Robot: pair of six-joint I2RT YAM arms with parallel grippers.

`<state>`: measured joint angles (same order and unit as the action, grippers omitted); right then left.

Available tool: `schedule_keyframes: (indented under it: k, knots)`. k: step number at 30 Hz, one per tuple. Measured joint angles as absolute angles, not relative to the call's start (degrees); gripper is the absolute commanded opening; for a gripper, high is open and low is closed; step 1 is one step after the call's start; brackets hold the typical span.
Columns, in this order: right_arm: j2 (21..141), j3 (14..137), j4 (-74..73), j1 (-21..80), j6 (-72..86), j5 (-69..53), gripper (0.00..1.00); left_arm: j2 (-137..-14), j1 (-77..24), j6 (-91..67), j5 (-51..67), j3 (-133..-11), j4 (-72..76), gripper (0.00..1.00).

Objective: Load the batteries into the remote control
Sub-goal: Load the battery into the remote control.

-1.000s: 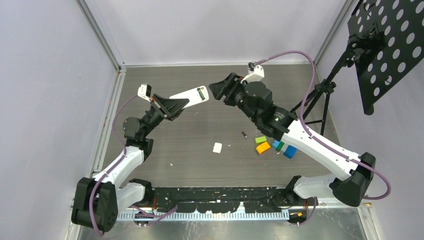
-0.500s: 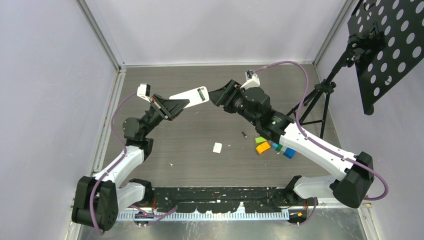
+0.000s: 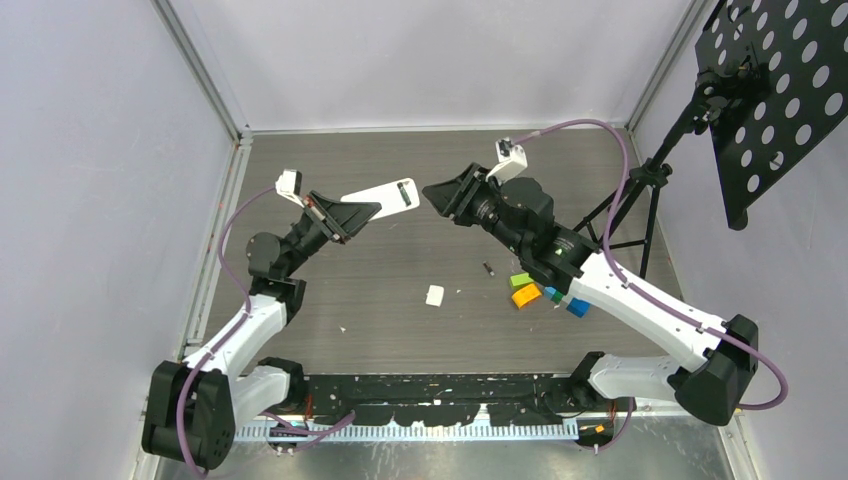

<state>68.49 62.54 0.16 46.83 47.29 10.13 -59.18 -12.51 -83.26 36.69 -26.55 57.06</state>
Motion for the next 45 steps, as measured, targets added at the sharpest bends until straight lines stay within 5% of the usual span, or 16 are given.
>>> schedule_keyframes:
  k: [11,18,45]
  knots:
    - [70.0,64.0,-0.2,47.8,40.1,6.4,0.46,-58.9,-12.5,-82.8,36.7,-26.5,55.4,0.0]
    - [72.1,65.4,-1.6,48.1,38.8,6.3,0.33,-58.8,-12.5,-82.1,36.7,-26.5,54.9,0.0]
    - [73.2,66.8,-4.1,50.0,37.7,10.4,0.27,-58.8,-12.5,-82.3,36.6,-25.9,53.8,0.0]
